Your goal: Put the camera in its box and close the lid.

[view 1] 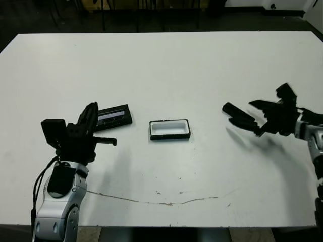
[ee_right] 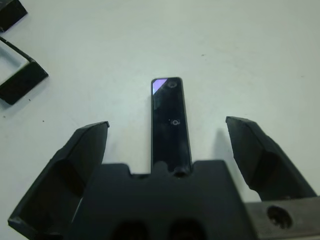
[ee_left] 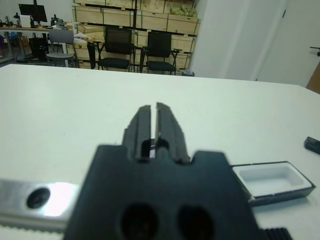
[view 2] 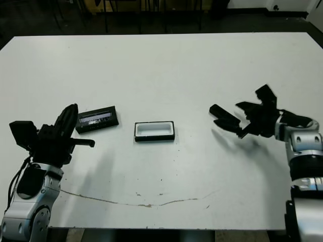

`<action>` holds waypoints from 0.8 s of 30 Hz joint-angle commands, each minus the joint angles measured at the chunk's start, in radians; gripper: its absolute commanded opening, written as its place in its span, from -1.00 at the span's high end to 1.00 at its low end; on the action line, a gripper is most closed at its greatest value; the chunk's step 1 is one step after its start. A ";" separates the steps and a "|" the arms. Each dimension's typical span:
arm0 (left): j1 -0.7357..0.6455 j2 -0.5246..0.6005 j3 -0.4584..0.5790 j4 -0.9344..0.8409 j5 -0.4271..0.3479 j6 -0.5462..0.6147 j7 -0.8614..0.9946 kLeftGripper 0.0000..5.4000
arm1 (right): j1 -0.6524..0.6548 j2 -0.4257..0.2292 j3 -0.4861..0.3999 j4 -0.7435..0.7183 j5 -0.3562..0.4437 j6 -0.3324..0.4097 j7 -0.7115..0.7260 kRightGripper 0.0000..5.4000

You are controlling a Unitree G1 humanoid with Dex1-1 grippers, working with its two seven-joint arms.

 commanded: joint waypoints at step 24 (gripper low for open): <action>0.024 0.014 -0.001 0.013 0.010 0.003 -0.002 1.00 | 0.074 0.075 -0.002 0.002 -0.034 0.039 -0.148 -0.69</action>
